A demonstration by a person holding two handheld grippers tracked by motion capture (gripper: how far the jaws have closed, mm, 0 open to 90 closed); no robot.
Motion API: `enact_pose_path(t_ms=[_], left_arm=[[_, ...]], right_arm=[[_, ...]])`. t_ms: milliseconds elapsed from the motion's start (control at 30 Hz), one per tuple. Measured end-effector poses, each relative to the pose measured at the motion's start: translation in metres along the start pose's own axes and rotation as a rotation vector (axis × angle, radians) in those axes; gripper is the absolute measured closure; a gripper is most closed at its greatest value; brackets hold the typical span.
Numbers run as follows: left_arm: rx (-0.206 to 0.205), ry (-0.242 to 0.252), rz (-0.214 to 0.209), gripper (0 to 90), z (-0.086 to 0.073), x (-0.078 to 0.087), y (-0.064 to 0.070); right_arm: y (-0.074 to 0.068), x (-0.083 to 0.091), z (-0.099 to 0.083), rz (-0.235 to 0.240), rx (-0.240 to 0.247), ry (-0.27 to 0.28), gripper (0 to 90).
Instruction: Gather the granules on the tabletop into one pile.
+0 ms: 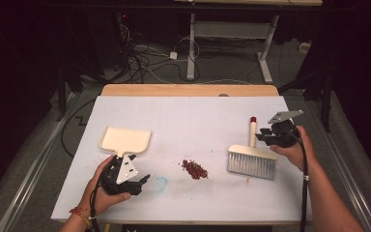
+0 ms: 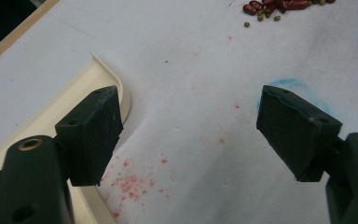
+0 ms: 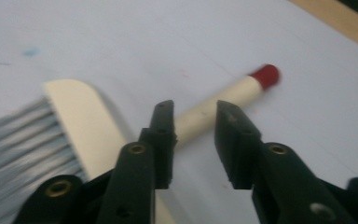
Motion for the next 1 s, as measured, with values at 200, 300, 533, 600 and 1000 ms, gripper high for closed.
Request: enact_pose_path(t_ms=[200, 300, 533, 600, 1000], left_arm=[[-0.005, 0.005, -0.001, 21.5, 0.001, 0.001, 0.001], [-0.001, 0.004, -0.003, 21.4, 0.001, 0.0, 0.0], [0.0, 0.005, -0.003, 21.5, 0.001, 0.0, 0.0], [-0.002, 0.005, -0.003, 21.5, 0.001, 0.0, 0.0], [0.017, 0.023, 0.011, 21.4, 0.0, 0.003, -0.002]], right_arm=[[-0.001, -0.028, -0.008, -0.079, -0.067, -0.101, 82.4], [-0.002, -0.037, -0.011, -0.073, -0.1, -0.105, 83.9], [-0.004, -0.043, -0.008, -0.093, -0.109, -0.086, 80.7], [-0.005, -0.043, -0.007, -0.101, -0.112, -0.08, 80.0], [-0.019, -0.008, 0.007, -0.101, -0.107, 0.176, 58.6]])
Point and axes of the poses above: each handheld gripper's, and its own axes: x roughly backward along the jaws, z roughly out of its top, y roughly to its right, the point moved 3 cm from there along -x, roughly forward along the jaws, and after that the axes turned 2 degrees about -z, right-handed, at the moved point
